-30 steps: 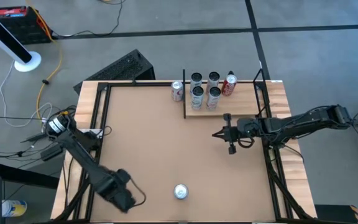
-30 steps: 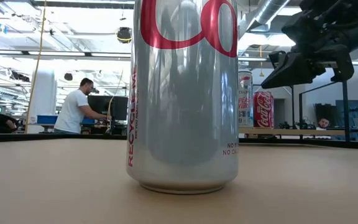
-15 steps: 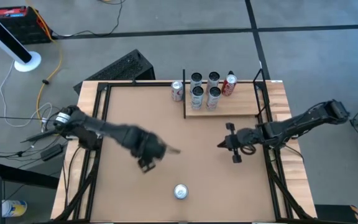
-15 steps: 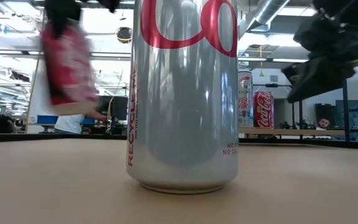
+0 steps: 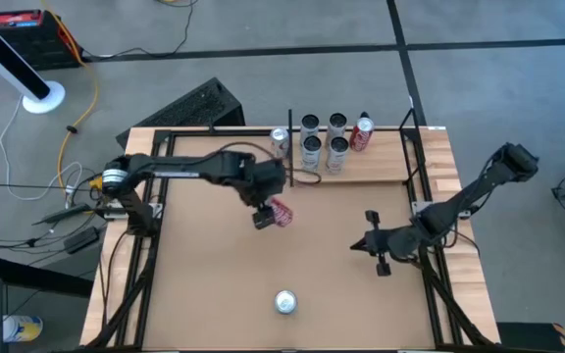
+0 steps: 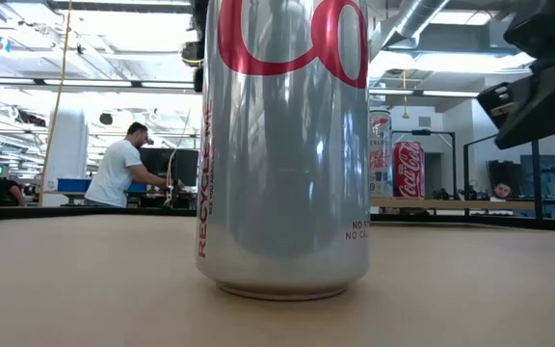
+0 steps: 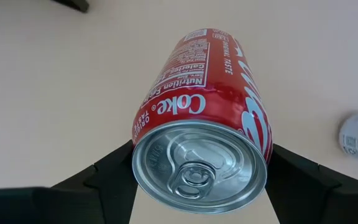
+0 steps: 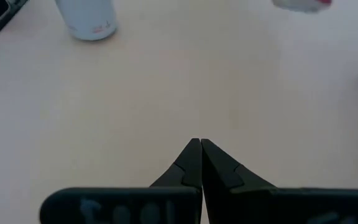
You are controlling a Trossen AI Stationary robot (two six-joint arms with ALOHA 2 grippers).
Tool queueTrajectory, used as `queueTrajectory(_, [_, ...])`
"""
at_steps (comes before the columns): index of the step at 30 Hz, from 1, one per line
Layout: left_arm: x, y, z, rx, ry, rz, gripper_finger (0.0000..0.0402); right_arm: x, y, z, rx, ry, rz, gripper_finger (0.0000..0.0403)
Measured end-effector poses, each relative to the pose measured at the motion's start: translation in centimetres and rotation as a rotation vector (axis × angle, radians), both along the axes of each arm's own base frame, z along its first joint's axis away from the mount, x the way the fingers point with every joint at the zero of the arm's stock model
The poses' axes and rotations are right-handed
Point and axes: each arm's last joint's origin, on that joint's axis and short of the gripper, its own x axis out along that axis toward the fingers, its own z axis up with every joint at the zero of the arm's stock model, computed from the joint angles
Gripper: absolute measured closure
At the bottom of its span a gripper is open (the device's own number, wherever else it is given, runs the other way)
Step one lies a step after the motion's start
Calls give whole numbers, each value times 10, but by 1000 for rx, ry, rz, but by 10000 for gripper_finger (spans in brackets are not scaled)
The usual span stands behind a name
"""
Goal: Place canned beverage on shelf
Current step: Put the red soda can on the shelf
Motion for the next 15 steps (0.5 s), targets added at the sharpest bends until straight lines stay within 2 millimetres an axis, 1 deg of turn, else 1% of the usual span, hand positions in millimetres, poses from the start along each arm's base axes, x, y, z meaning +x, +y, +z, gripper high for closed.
queueTrajectory(4, [26, 14, -7, 14, 24, -43, 132, -3, 4, 0, -4, -8, 9, 380])
queueTrajectory(8, [56, 16, -2, 50, 22, -140, 132, -3, 6, 0, -4, -10, 11, 380])
queueTrajectory(10, [67, 17, -2, 59, 38, -170, 132, -3, 6, 0, -4, -9, 11, 380])
queueTrajectory(15, [91, 19, -9, 69, 88, -204, 132, -4, 5, -1, -18, 4, 7, 380])
